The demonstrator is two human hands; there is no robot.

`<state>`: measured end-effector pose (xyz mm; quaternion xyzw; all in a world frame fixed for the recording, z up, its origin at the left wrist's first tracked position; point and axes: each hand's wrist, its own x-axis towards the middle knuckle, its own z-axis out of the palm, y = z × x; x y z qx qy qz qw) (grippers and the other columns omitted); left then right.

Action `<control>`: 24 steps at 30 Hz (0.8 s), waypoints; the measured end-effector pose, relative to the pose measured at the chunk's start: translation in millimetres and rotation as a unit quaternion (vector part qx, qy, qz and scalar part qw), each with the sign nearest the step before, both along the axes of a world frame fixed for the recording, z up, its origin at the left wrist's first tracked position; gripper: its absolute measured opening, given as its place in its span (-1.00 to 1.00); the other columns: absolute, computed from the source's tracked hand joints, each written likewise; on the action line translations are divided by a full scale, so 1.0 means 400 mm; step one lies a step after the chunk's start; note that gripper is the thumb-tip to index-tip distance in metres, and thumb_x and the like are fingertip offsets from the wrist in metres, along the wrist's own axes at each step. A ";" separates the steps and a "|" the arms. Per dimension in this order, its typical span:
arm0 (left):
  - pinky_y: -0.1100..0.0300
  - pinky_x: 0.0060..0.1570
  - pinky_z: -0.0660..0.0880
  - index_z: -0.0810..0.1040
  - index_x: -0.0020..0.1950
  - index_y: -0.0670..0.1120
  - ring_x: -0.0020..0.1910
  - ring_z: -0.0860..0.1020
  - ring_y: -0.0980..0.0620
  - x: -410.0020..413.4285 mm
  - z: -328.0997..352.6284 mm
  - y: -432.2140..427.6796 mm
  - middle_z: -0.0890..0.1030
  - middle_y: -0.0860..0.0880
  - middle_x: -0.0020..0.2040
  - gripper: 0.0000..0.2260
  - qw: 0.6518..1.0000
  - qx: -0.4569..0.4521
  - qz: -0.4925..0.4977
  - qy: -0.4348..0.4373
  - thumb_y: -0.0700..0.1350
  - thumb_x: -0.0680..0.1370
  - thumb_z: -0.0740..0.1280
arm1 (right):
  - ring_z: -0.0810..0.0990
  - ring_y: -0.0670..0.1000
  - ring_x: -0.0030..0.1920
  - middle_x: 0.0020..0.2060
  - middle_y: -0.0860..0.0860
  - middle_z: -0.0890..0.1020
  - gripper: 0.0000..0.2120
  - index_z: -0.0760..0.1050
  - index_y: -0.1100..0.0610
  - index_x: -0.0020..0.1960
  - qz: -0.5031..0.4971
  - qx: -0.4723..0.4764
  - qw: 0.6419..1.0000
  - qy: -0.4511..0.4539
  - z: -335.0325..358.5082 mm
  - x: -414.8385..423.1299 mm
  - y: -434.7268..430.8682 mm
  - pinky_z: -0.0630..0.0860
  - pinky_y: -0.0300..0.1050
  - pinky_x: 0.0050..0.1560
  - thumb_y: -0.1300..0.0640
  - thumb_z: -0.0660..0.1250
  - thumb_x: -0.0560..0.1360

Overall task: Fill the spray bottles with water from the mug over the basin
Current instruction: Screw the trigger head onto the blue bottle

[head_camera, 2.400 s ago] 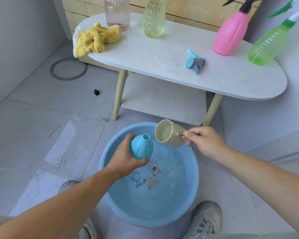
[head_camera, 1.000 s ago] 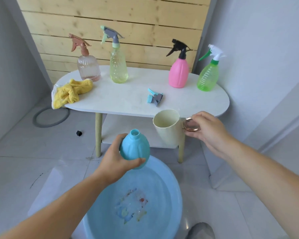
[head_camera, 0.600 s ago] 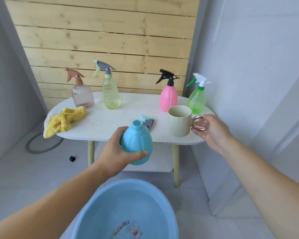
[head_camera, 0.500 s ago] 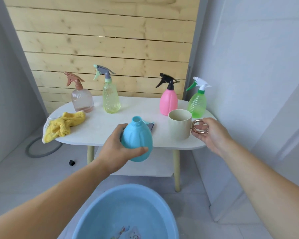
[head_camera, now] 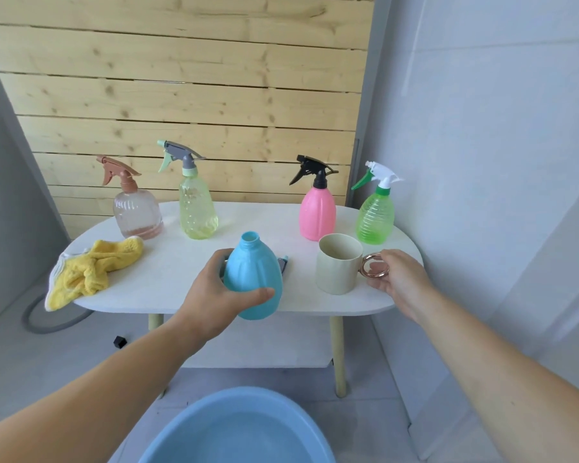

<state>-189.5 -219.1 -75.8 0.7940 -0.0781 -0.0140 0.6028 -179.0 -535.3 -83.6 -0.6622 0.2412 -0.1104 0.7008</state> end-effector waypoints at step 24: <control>-0.02 0.06 0.64 0.49 0.25 0.15 0.04 0.66 0.03 0.087 -0.004 0.136 0.64 0.05 0.09 -0.31 0.998 -0.013 0.050 0.024 0.03 0.18 0.67 | 0.60 0.02 -0.16 -0.16 -0.05 0.66 -0.85 0.58 0.01 -0.11 0.246 -0.396 0.883 -0.064 0.125 0.040 0.384 0.51 -0.13 -0.22 -0.03 0.31 0.54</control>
